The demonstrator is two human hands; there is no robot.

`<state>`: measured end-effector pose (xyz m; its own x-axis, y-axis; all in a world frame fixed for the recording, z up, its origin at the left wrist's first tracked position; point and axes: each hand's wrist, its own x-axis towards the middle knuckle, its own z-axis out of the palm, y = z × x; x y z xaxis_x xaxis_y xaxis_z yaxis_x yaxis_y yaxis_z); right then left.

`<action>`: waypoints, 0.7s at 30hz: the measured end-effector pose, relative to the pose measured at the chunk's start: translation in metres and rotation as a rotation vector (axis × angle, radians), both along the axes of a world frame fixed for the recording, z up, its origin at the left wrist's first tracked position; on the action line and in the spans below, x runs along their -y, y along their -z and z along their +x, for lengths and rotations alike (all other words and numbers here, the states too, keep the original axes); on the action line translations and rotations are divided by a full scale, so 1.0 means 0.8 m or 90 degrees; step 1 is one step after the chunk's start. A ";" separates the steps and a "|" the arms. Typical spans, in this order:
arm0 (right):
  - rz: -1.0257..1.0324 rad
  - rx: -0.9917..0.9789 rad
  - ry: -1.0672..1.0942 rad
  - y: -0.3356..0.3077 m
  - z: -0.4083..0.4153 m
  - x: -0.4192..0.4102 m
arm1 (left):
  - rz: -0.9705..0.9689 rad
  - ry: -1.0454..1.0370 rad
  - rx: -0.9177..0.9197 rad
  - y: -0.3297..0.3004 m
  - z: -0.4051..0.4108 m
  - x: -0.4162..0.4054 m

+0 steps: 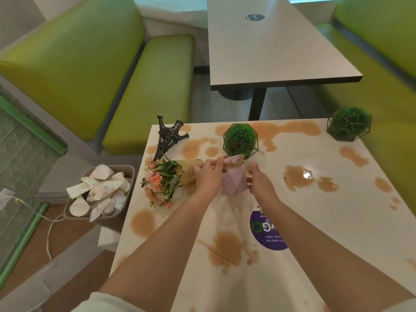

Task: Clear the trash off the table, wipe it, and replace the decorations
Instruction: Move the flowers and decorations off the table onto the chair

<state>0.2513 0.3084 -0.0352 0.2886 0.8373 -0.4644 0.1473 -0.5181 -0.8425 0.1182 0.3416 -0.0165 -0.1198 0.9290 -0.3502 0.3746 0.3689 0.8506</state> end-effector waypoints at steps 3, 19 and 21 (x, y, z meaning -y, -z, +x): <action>-0.001 -0.046 0.017 0.006 0.005 0.008 | 0.016 0.021 0.058 0.009 0.001 0.020; 0.002 -0.053 0.042 0.048 0.023 0.049 | -0.005 0.072 0.125 0.032 0.000 0.070; 0.010 -0.015 0.028 0.024 0.019 0.055 | -0.008 0.067 0.114 0.037 -0.002 0.070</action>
<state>0.2669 0.2640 -0.0545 0.3149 0.8313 -0.4581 0.1044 -0.5101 -0.8538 0.1165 0.2855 -0.0462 0.0431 0.9287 -0.3684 0.2543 0.3464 0.9030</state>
